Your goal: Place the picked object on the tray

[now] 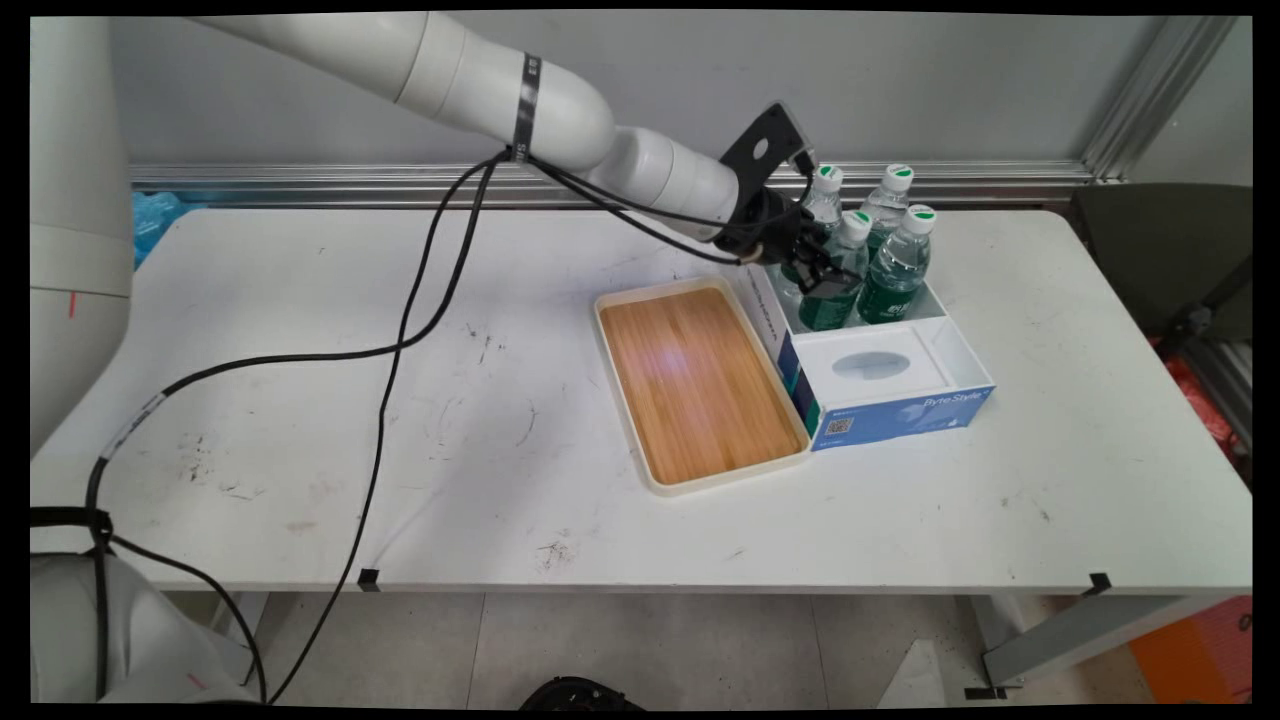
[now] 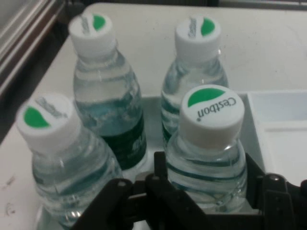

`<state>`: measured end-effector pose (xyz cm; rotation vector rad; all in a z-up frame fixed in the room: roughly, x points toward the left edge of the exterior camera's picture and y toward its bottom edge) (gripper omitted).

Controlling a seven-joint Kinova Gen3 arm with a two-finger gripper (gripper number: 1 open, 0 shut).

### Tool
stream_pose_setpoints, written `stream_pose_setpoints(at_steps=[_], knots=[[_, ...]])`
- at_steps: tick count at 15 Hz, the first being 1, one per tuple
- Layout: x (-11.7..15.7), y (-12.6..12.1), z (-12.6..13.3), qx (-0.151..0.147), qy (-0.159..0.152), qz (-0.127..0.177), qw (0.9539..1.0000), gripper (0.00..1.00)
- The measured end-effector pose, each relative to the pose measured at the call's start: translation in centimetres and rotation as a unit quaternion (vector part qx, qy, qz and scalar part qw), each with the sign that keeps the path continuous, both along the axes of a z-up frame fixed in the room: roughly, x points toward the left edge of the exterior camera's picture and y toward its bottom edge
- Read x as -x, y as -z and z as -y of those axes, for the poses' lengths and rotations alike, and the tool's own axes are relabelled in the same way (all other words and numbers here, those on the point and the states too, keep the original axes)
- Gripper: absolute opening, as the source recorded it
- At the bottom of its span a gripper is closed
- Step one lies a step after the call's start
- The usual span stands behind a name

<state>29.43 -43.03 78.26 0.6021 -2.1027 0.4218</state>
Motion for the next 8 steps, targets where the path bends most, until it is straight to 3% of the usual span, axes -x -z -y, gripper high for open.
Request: stream_pose_setpoints(at_steps=[8], knots=[[-1.1,-4.0,-0.4,0.007,-0.007,-0.015,0.9998,0.00]])
